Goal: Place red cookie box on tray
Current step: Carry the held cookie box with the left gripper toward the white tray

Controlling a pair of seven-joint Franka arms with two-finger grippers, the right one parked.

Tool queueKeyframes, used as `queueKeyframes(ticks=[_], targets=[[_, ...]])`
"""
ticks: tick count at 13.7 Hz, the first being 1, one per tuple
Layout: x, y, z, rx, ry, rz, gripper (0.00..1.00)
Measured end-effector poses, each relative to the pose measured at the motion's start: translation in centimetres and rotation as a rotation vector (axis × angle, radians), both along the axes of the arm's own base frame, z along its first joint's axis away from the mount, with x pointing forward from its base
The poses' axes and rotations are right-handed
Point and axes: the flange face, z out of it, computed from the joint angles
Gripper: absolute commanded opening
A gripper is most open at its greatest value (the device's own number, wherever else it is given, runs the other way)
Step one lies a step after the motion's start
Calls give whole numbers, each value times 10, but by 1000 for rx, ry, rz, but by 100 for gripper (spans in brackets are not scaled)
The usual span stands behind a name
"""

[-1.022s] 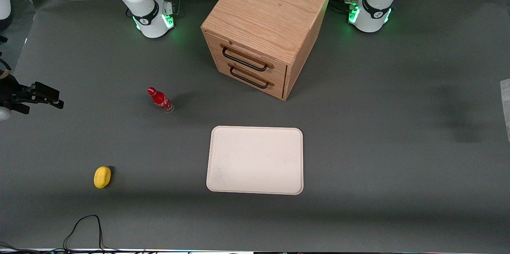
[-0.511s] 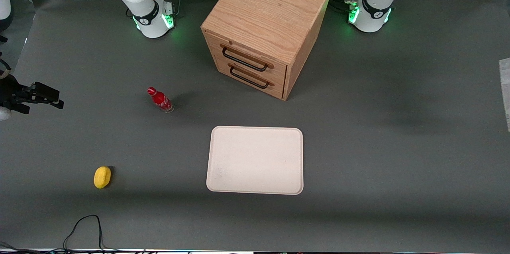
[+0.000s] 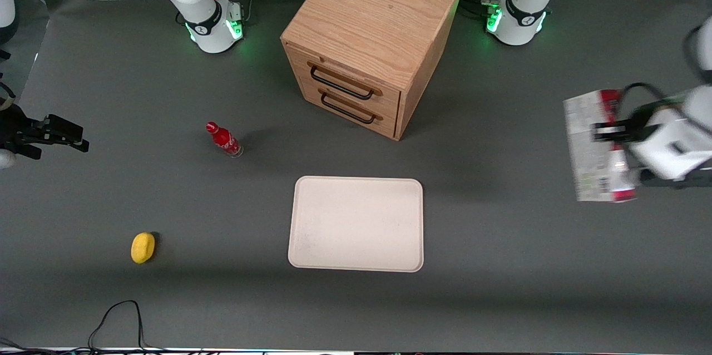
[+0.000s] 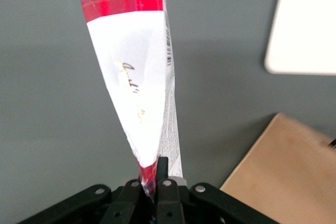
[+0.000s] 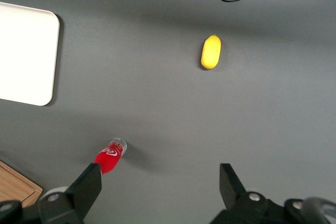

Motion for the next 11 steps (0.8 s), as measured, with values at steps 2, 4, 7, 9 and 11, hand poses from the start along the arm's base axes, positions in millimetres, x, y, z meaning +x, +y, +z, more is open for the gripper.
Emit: queueKeyframes(ticks=[2, 4, 7, 9, 11], targets=[[16, -77, -39, -10, -67, 22, 0], [27, -141, -86, -33, -114, 35, 0], [42, -213, -153, -64, -150, 39, 0], [53, -231, -194, -79, -172, 37, 0], [59, -239, -227, -80, -181, 32, 0]])
